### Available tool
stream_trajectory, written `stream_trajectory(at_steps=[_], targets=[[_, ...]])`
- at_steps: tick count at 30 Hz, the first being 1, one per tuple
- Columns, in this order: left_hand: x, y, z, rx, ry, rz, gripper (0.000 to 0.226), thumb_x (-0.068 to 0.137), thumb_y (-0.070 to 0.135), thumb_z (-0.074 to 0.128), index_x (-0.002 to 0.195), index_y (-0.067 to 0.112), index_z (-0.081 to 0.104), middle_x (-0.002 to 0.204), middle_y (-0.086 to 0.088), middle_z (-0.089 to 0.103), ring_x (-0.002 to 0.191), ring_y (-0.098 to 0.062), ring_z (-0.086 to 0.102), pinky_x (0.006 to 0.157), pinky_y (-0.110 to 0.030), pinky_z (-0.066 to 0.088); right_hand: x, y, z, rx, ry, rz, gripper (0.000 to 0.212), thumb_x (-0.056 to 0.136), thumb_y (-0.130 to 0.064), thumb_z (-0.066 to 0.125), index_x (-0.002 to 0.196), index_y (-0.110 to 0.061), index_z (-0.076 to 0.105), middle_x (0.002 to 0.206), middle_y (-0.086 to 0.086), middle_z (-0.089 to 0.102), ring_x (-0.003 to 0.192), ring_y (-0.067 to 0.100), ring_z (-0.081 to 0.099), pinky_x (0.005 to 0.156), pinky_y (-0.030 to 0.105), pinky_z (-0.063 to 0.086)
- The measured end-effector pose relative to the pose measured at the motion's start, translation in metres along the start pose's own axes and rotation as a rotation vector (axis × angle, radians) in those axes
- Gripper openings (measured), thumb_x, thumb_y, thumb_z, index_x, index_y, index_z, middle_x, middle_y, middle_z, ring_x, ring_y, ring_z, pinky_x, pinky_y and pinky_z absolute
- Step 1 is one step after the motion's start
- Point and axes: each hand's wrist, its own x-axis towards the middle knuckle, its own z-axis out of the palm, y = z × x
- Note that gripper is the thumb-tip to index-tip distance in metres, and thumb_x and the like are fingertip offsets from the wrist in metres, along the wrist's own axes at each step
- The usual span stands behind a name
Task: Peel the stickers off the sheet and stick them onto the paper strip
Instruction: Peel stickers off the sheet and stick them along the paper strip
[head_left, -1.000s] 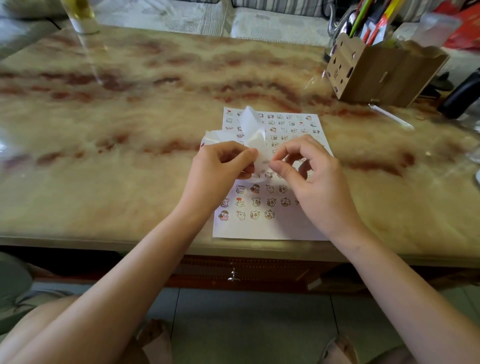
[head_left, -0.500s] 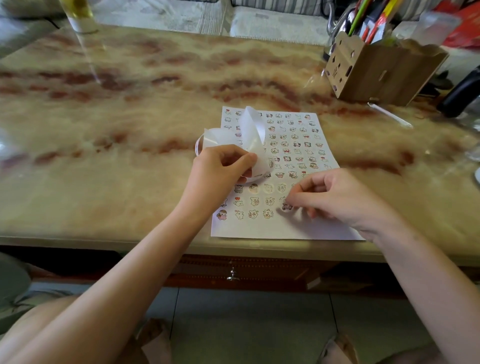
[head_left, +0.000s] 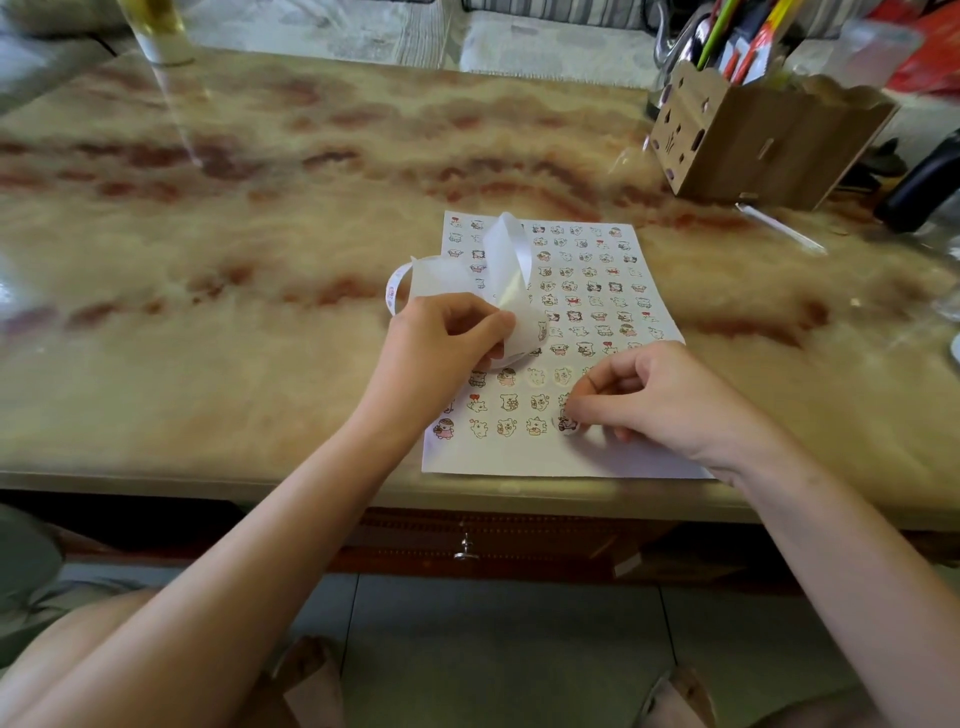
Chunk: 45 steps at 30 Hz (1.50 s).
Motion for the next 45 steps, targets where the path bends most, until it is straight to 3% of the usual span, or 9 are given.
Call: stream_trajectory(at_steps=[15, 31, 35, 39, 45], targets=[[0.001, 0.0, 0.0, 0.007, 0.0, 0.004, 0.017, 0.088, 0.02, 0.064, 0.076, 0.011, 0.072, 0.074, -0.008, 0.072, 0.083, -0.034, 0.067, 0.085, -0.051, 0.055, 0.001, 0.003, 0.003, -0.053, 0.017, -0.026, 0.005, 0.076, -0.01, 0.075, 0.072, -0.011, 0.073, 0.071, 0.003, 0.074, 0.058, 0.01, 0.055, 0.064, 0.026, 0.044], [0.0, 0.001, 0.0, 0.004, -0.004, -0.006, 0.018, 0.089, 0.021, 0.064, 0.078, 0.009, 0.072, 0.076, -0.01, 0.072, 0.085, -0.036, 0.067, 0.085, -0.053, 0.054, 0.003, 0.008, 0.005, -0.068, 0.047, -0.048, 0.006, 0.073, -0.012, 0.077, 0.069, -0.011, 0.073, 0.071, 0.005, 0.073, 0.059, 0.011, 0.057, 0.068, 0.031, 0.046], [-0.001, 0.001, 0.0, 0.009, -0.004, -0.004, 0.018, 0.089, 0.02, 0.064, 0.079, 0.008, 0.072, 0.077, -0.01, 0.073, 0.084, -0.034, 0.068, 0.086, -0.049, 0.055, 0.004, 0.011, 0.007, -0.103, 0.08, -0.058, 0.008, 0.073, -0.014, 0.078, 0.068, -0.012, 0.072, 0.064, -0.002, 0.07, 0.055, 0.007, 0.056, 0.067, 0.031, 0.047], [-0.001, 0.001, 0.0, 0.018, -0.002, -0.006, 0.017, 0.089, 0.021, 0.064, 0.08, 0.009, 0.072, 0.076, -0.007, 0.073, 0.083, -0.031, 0.068, 0.085, -0.048, 0.055, 0.001, 0.011, 0.011, -0.166, 0.121, -0.098, 0.008, 0.075, -0.016, 0.077, 0.072, -0.015, 0.07, 0.073, 0.0, 0.071, 0.06, 0.006, 0.057, 0.07, 0.031, 0.051], [-0.002, 0.001, 0.0, 0.027, -0.005, -0.002, 0.017, 0.089, 0.022, 0.065, 0.078, 0.01, 0.072, 0.074, -0.005, 0.073, 0.084, -0.032, 0.068, 0.085, -0.049, 0.055, 0.003, 0.016, 0.009, -0.184, 0.137, -0.132, 0.018, 0.072, -0.023, 0.082, 0.078, -0.019, 0.065, 0.062, -0.006, 0.057, 0.051, 0.002, 0.046, 0.057, 0.025, 0.037]])
